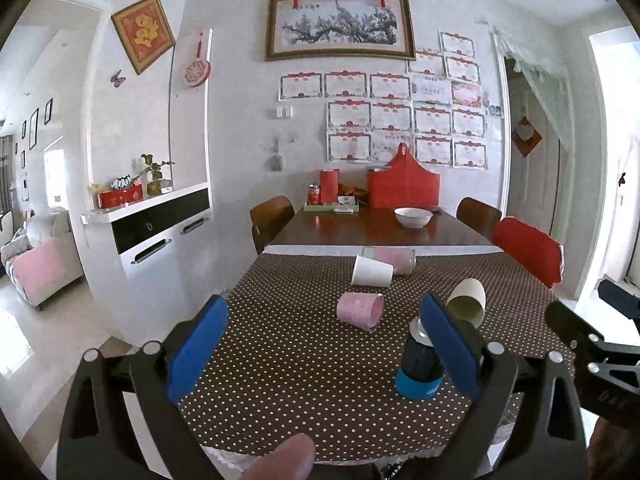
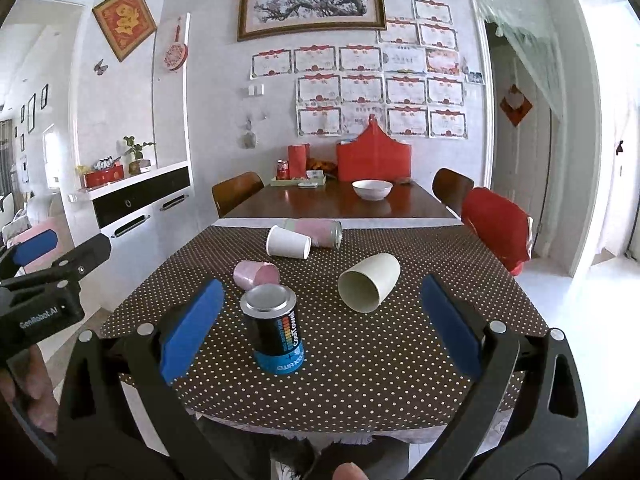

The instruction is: Flip cup upside down

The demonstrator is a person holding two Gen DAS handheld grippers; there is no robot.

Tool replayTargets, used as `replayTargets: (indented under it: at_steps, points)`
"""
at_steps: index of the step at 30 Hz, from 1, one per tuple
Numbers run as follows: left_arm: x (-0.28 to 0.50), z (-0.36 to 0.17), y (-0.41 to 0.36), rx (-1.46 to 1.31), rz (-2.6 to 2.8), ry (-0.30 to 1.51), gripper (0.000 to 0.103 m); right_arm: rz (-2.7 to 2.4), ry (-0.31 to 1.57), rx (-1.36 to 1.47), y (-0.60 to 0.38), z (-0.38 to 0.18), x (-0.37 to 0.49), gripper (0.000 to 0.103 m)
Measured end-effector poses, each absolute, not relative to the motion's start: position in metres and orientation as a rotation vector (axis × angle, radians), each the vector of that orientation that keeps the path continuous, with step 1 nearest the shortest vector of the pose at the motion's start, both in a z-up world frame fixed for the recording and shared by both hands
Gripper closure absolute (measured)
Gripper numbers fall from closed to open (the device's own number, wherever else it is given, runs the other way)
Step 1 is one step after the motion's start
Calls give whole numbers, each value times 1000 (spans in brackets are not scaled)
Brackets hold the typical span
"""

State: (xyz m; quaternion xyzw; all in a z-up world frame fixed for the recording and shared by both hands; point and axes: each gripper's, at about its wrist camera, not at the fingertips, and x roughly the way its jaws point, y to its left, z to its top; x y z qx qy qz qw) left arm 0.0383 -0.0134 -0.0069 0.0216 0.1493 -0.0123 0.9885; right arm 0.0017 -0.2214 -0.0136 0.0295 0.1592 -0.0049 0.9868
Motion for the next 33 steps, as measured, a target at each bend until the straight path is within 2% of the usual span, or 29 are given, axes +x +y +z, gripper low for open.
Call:
replayTargets:
  at_steps: [33]
  points:
    - [7, 16, -7, 62, 16, 259, 8, 16, 272, 56, -205, -3, -19, 6]
